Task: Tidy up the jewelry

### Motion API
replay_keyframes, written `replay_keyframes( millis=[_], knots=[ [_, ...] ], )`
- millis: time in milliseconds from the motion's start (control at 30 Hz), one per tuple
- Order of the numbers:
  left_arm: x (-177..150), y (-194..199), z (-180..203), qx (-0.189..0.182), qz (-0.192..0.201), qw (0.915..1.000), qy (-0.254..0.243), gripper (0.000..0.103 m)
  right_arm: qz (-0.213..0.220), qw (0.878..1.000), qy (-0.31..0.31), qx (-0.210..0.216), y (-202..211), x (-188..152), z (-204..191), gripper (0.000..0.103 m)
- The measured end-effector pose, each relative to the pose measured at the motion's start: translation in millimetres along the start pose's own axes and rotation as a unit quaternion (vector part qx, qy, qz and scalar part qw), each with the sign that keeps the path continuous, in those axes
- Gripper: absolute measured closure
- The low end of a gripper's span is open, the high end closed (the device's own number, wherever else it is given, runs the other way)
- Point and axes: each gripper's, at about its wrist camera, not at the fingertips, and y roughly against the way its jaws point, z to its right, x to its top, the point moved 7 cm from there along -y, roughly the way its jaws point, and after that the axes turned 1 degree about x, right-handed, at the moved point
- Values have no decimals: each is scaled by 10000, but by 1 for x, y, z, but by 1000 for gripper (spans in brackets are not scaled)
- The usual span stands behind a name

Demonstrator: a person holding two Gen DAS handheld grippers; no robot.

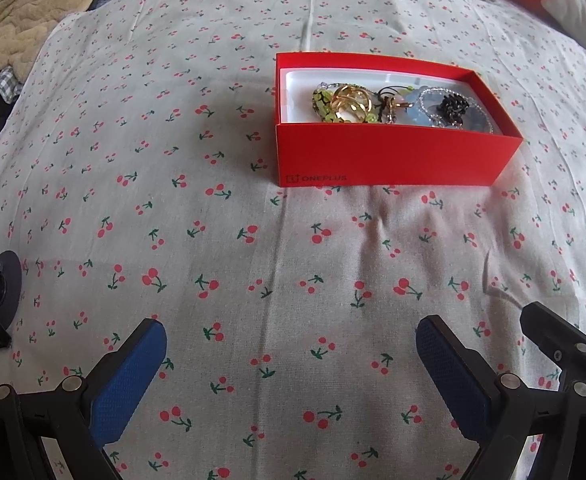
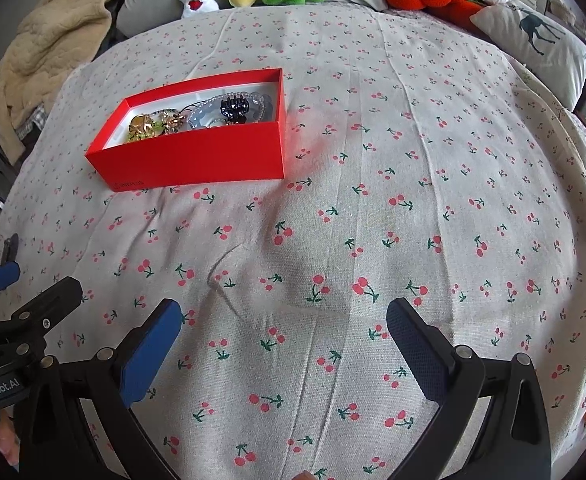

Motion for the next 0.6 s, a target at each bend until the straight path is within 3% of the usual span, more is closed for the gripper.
replay_keyframes(
  millis=[600],
  knots=[
    [0, -3, -2, 11, -9, 10000, 26, 1, -41, 10000, -10, -59, -3, -1, 3, 0]
  ],
)
